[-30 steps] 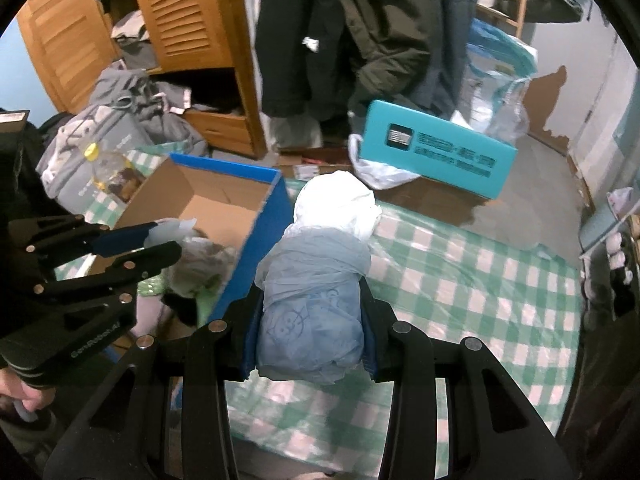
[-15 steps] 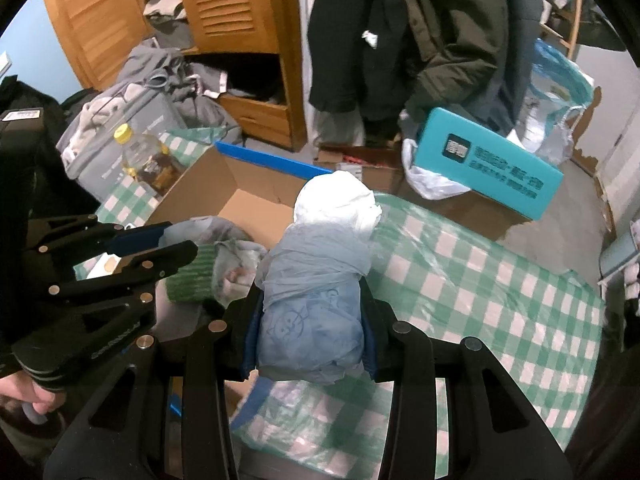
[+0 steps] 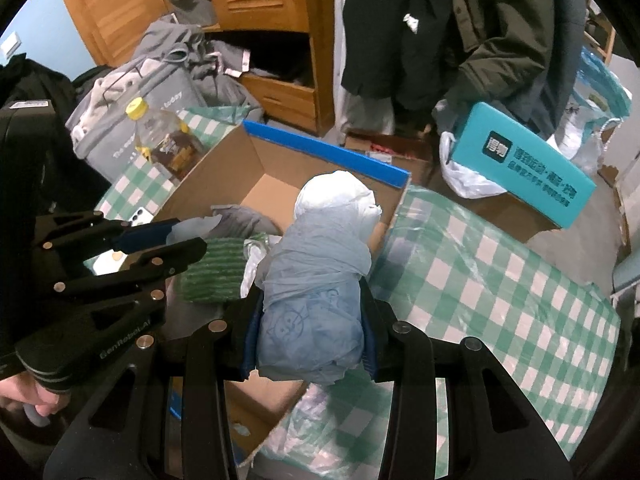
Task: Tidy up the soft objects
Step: 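Open the left tool to drop the white item while the right tool releases the blue cloth into the box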
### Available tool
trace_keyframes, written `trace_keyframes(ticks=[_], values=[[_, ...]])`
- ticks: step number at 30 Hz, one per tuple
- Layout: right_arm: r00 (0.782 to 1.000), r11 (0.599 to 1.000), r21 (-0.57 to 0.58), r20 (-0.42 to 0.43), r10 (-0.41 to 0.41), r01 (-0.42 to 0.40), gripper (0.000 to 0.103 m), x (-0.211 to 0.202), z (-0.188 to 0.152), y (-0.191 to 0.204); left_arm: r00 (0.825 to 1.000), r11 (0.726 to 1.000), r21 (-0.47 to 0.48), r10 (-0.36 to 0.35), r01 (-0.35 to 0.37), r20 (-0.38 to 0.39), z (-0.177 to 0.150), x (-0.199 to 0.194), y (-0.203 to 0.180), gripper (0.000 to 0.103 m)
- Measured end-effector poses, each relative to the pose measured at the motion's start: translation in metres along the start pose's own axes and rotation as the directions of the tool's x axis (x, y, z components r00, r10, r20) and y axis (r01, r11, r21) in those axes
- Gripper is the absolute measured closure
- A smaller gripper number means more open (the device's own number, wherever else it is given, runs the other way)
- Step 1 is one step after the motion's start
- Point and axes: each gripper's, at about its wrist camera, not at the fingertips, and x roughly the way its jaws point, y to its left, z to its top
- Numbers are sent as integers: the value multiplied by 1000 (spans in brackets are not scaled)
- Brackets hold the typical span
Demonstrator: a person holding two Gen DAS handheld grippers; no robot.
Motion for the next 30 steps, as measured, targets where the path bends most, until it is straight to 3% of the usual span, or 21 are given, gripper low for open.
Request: trace_keyframes(ticks=[12, 16, 30], values=[[998, 998, -4, -33, 58, -58, 60, 18, 5, 5, 999, 999, -21, 25, -25, -20, 1, 7, 6, 73], [998, 999, -8, -26, 50, -50, 48, 18, 5, 4, 999, 999, -18, 35, -35, -8, 2, 4, 7, 54], [999, 999, 44, 53, -5, 3, 33, -22, -1, -12, 995, 998, 10, 68, -69, 73, 3, -31, -8, 24]])
